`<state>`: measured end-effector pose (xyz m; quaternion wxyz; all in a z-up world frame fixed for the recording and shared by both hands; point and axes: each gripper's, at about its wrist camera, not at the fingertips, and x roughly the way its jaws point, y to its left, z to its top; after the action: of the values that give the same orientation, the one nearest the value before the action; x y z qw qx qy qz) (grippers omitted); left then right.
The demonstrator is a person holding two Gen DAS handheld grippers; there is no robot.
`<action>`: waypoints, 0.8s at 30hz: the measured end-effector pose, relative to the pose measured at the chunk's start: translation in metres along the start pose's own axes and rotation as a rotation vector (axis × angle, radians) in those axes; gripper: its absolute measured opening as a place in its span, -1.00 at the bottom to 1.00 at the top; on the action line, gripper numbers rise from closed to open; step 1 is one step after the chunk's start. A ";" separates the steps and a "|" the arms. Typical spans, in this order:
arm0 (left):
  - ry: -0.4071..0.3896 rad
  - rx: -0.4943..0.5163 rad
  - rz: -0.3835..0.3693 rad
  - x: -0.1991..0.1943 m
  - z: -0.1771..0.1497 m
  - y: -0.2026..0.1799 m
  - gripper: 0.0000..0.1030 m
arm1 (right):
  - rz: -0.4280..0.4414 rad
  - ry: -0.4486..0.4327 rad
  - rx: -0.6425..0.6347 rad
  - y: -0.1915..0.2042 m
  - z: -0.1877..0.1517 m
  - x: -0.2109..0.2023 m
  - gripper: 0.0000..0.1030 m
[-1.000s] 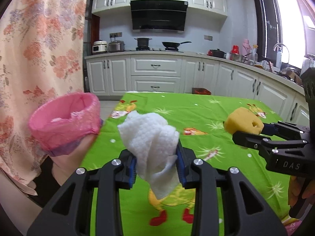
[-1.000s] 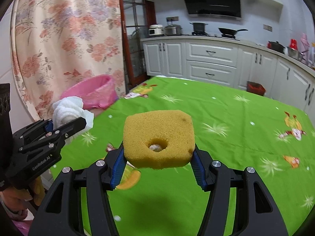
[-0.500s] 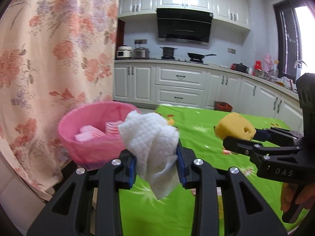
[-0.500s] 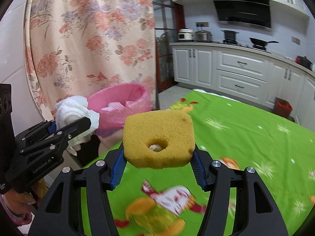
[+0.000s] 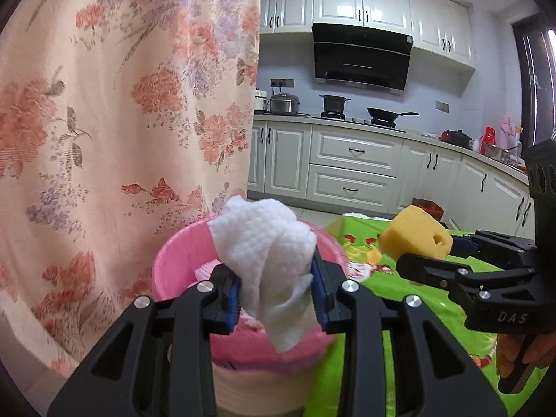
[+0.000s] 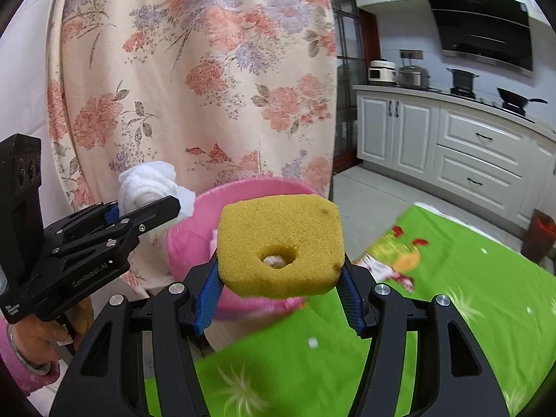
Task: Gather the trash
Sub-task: 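Carry both items to the wastebasket and open both tools to drop them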
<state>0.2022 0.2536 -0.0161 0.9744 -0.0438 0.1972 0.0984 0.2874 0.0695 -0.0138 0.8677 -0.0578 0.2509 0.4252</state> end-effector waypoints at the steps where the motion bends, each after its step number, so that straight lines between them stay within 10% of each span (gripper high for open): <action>1: 0.006 -0.003 0.004 0.006 0.002 0.005 -0.36 | 0.008 0.000 -0.003 0.000 0.004 0.007 0.10; 6: 0.027 -0.038 0.022 0.036 0.013 0.031 -0.26 | 0.052 0.012 -0.010 0.000 0.023 0.045 0.13; 10: 0.028 -0.065 0.064 0.053 0.019 0.052 0.42 | 0.092 0.030 -0.014 -0.001 0.030 0.072 0.21; 24: 0.033 -0.062 0.252 0.024 0.002 0.061 0.91 | 0.106 0.013 0.007 -0.003 0.018 0.056 0.44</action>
<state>0.2117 0.3173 -0.0266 0.9492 -0.0506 0.2139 0.2253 0.3256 0.1134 -0.0256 0.8425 -0.0441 0.2605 0.4695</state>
